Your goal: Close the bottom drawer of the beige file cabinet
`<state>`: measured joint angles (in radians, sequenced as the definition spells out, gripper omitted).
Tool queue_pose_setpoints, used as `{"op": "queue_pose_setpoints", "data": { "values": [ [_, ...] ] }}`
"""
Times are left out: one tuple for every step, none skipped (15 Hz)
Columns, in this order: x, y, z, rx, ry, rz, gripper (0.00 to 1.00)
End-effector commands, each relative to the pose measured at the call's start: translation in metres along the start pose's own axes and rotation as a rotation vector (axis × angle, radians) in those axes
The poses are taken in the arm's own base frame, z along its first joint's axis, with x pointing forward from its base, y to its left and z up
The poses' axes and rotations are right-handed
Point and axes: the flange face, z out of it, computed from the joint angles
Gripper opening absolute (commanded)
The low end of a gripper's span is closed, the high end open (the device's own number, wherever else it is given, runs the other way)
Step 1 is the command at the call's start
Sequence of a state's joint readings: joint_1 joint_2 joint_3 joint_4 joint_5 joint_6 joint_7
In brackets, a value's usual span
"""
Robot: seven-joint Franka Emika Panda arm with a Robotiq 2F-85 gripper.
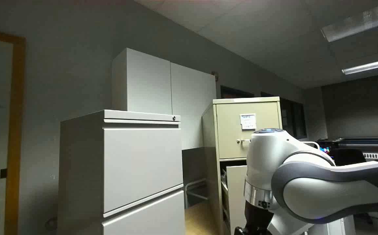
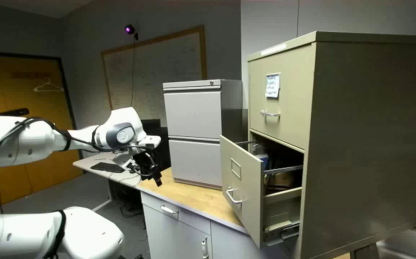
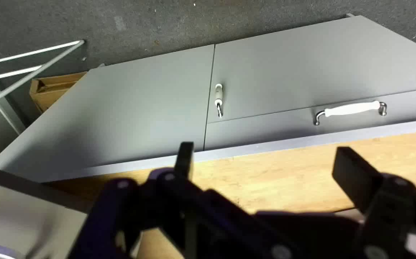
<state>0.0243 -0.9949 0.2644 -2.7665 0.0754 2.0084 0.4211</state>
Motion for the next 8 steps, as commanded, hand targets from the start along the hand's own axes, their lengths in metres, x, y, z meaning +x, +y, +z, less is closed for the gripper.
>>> {"op": "queue_pose_setpoints", "data": {
  "values": [
    [0.000, 0.000, -0.001, 0.000, 0.000, 0.000, 1.00],
    [0.000, 0.000, -0.001, 0.000, 0.000, 0.000, 1.00],
    [0.000, 0.000, -0.001, 0.000, 0.000, 0.000, 1.00],
    [0.000, 0.000, -0.001, 0.000, 0.000, 0.000, 1.00],
    [0.000, 0.000, -0.001, 0.000, 0.000, 0.000, 1.00],
    [0.003, -0.002, -0.002, -0.001, 0.014, 0.011, 1.00],
    [0.006, -0.003, -0.003, 0.001, 0.029, 0.023, 1.00],
    [0.010, -0.004, -0.005, 0.008, 0.052, 0.038, 1.00]
  ]
}}
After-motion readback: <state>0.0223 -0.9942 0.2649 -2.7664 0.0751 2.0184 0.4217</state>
